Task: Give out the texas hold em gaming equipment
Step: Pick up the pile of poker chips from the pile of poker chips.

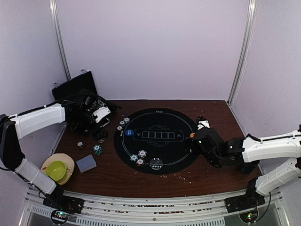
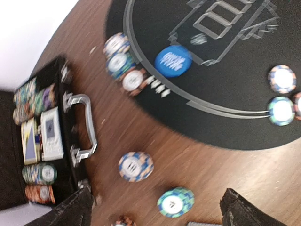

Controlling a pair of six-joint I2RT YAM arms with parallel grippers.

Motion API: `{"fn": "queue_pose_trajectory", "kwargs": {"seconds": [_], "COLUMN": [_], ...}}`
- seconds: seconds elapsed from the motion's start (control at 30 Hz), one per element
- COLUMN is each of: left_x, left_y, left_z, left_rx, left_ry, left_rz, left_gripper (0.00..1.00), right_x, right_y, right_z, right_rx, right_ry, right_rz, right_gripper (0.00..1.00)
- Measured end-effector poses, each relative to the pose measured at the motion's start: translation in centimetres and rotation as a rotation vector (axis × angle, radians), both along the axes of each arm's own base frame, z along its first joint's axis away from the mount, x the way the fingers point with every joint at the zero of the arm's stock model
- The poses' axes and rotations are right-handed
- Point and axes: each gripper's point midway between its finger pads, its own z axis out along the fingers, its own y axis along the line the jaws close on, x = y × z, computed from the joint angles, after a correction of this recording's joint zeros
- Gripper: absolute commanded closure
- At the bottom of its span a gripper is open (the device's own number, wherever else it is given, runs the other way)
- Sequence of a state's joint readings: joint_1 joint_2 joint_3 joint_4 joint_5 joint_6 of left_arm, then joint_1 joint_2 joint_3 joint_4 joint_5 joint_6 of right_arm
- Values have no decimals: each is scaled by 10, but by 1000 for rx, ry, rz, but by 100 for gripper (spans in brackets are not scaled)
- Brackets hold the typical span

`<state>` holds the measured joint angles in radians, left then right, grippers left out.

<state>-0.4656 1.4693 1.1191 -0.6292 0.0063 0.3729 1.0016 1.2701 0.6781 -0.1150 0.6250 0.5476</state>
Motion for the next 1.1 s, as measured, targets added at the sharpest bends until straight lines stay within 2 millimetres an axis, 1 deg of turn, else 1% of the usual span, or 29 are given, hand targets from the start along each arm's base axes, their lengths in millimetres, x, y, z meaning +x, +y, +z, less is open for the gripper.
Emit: {"fn": "queue_pose_trajectory", "kwargs": {"seconds": [0.1, 0.23, 0.33, 0.4, 0.47, 0.57, 0.77, 0.93, 1.1], "left_x": [9, 15, 19, 22, 23, 19, 7, 3, -2], "left_y": [39, 85, 117, 134, 147, 155, 157, 161, 160], "left_z": [-4, -14, -18, -18, -21, -31, -59, -71, -82], "left_rx": [-7, -14, -34, -48, -57, -66, -71, -77, -71], "left_ry": [13, 42, 58, 61, 66, 95, 177, 209, 238], "left_rz": [127, 267, 358, 406, 440, 462, 467, 477, 473], "left_gripper": [2, 2, 2, 2, 2, 3, 6, 9, 11], "right_x": [0, 0, 0, 0, 0, 0, 0, 0, -1], "right_y": [0, 0, 1, 1, 1, 1, 1, 2, 3], "right_z": [-1, -3, -3, -3, -3, -3, -3, -3, -4], "right_rx": [-2, -10, -9, -9, -9, -9, -8, -6, -4], "right_ry": [2, 6, 6, 6, 6, 6, 6, 9, 14], "right_rz": [0, 1, 1, 2, 2, 2, 3, 7, 13], "right_gripper": [0, 0, 0, 0, 0, 0, 0, 0, 0]}}
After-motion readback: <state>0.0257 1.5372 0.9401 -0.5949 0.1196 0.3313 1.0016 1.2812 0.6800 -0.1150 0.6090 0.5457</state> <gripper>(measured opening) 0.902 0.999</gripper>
